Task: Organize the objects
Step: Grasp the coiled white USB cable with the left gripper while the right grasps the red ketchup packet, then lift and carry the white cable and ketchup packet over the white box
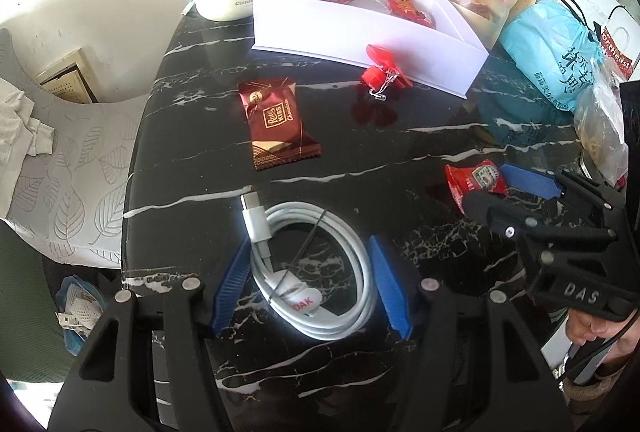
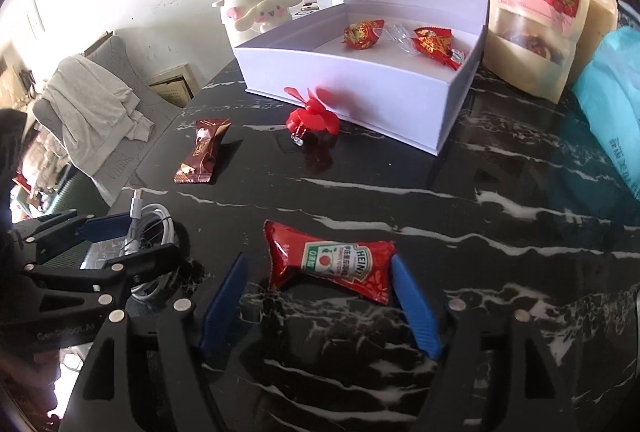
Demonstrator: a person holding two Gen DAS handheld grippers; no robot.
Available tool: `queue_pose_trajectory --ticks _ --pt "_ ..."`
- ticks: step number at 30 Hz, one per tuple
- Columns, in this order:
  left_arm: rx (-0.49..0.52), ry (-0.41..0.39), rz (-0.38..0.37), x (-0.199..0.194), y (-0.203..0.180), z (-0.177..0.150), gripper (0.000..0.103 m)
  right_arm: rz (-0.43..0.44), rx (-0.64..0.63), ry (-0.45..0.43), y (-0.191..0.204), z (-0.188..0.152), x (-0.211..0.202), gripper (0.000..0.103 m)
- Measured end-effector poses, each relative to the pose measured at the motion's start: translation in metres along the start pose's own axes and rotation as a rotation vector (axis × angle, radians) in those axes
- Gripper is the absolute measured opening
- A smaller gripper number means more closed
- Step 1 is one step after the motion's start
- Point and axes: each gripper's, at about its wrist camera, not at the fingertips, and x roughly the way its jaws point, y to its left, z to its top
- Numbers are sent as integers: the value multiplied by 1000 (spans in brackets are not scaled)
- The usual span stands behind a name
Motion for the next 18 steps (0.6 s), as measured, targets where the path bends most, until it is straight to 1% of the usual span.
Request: queue_pose_trajectory --ticks 3,5,6,7,8,13,18 --pt "-11 -6 0 -1 0 -1 59 -48 -16 -5 6 -1 3 74" --pt "-11 -10 3 -1 0 -2 59 -62 -17 -13 8 -1 4 75" --pt "-8 -13 6 -1 0 -3 59 -63 -20 -18 9 -1 5 71" --pt "-5 -15 8 -1 -1 -3 59 -66 -24 -23 9 -1 5 65" --pt "-2 -16 11 -1 -1 -3 59 -72 -32 -29 10 -2 4 62" --pt "6 -16 18 -1 -3 -5 59 -65 -13 -34 7 -1 3 59" --pt "-24 -7 -23 -2 -1 -4 59 -14 32 -30 0 -2 -3 59"
